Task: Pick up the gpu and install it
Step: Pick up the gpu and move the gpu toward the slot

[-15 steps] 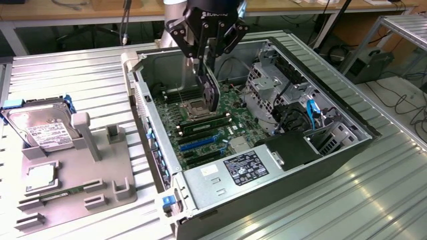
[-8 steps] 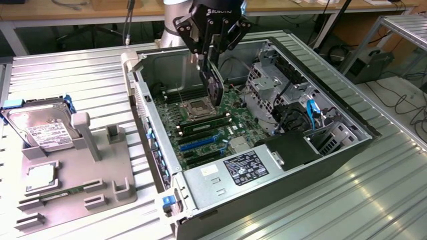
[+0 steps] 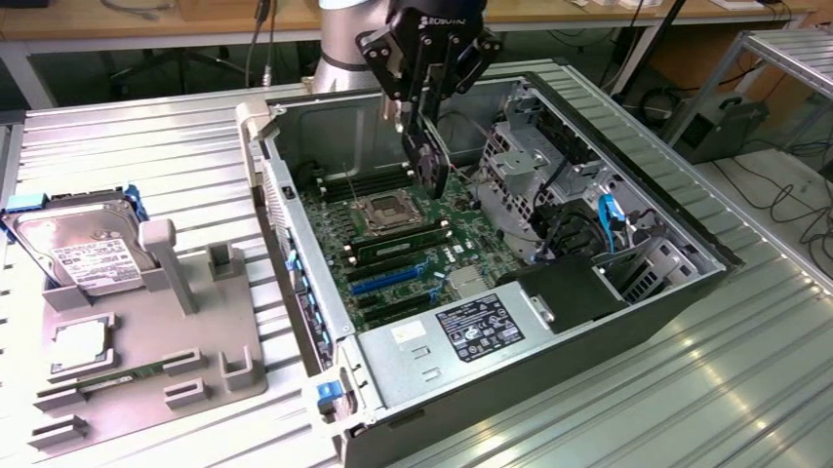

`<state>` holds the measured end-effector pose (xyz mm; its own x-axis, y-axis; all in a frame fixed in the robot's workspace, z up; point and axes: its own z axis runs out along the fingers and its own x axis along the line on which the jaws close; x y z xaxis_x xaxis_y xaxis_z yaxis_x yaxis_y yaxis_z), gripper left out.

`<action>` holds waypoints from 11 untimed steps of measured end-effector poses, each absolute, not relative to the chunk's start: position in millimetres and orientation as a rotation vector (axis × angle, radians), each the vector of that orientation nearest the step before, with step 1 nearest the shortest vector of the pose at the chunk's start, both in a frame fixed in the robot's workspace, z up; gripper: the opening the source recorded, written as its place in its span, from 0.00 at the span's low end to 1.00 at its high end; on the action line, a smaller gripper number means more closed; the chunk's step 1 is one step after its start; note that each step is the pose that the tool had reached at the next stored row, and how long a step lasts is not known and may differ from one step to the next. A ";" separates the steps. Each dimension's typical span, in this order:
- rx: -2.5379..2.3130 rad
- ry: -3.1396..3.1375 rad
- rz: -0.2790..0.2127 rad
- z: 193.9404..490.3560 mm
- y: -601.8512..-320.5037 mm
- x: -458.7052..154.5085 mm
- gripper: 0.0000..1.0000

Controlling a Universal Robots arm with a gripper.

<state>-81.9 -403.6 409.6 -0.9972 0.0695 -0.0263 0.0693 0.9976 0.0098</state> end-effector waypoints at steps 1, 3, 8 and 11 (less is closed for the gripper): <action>0.108 3.113 0.013 408.9 -402.7 -79.5 0.26; 0.107 3.113 0.010 407.3 -401.3 -74.2 0.26; 0.106 3.114 0.004 402.3 -397.7 -58.1 0.26; 0.106 3.114 0.004 400.3 -397.2 -52.3 0.26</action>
<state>-52.3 -397.2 400.3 -0.9974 0.0679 -0.0259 0.0679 0.9977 0.0033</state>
